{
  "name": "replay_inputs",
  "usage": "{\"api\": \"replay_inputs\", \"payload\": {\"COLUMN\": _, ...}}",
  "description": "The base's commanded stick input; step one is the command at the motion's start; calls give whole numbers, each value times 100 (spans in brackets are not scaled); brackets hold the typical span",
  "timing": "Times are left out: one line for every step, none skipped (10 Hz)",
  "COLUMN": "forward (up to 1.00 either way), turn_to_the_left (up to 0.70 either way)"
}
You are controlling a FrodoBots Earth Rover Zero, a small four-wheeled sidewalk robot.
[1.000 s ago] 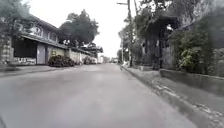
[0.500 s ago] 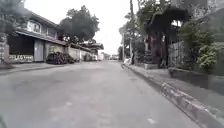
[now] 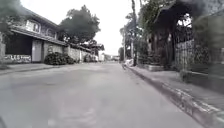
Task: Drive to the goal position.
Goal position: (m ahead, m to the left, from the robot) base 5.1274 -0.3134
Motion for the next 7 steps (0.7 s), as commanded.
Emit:
{"api": "replay_inputs", "payload": {"forward": 100, "turn_to_the_left": 0}}
{"api": "replay_inputs", "payload": {"forward": 100, "turn_to_the_left": 0}}
{"api": "replay_inputs", "payload": {"forward": 100, "turn_to_the_left": 0}}
{"api": "replay_inputs", "payload": {"forward": 100, "turn_to_the_left": 0}}
{"api": "replay_inputs", "payload": {"forward": 100, "turn_to_the_left": 0}}
{"api": "replay_inputs", "payload": {"forward": 100, "turn_to_the_left": 0}}
{"api": "replay_inputs", "payload": {"forward": 100, "turn_to_the_left": 0}}
